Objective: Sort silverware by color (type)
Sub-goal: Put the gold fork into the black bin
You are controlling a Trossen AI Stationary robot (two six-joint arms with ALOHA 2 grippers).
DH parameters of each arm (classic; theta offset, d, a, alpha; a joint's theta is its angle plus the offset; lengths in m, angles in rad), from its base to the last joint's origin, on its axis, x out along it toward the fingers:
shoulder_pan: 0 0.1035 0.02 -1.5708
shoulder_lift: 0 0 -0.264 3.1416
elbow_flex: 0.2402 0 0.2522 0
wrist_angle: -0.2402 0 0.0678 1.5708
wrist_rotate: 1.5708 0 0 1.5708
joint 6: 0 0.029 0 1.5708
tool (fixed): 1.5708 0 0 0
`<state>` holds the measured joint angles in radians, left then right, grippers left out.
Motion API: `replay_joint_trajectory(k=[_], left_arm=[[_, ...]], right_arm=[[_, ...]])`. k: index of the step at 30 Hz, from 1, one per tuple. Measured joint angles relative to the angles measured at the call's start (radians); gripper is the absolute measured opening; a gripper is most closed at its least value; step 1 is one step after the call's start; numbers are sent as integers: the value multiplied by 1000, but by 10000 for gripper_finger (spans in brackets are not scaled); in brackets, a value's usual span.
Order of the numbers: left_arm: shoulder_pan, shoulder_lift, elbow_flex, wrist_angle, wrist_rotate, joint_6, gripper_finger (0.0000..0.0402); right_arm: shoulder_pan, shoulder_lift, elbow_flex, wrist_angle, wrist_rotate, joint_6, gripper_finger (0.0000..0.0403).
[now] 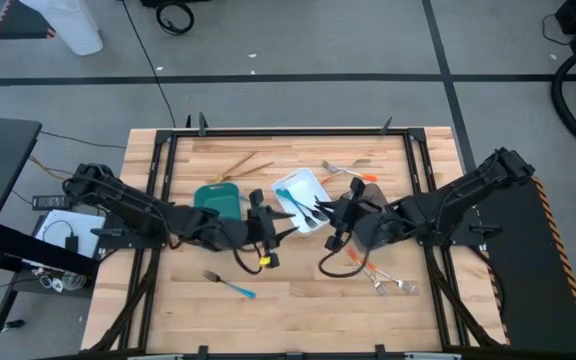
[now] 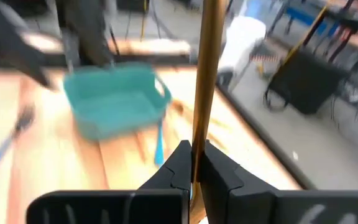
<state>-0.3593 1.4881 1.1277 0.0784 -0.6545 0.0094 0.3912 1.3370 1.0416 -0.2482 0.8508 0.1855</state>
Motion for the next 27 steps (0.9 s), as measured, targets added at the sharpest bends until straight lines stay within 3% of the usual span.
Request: replay_joint_trajectory(k=[11,27], left_arm=[[-44,4,0,-259,1,-92,142],[-41,4,0,-488,5,-320,142]], right_arm=[[-117,1,0,-313,-165,170,23],[-185,1,-13,-621,-299,349,23]])
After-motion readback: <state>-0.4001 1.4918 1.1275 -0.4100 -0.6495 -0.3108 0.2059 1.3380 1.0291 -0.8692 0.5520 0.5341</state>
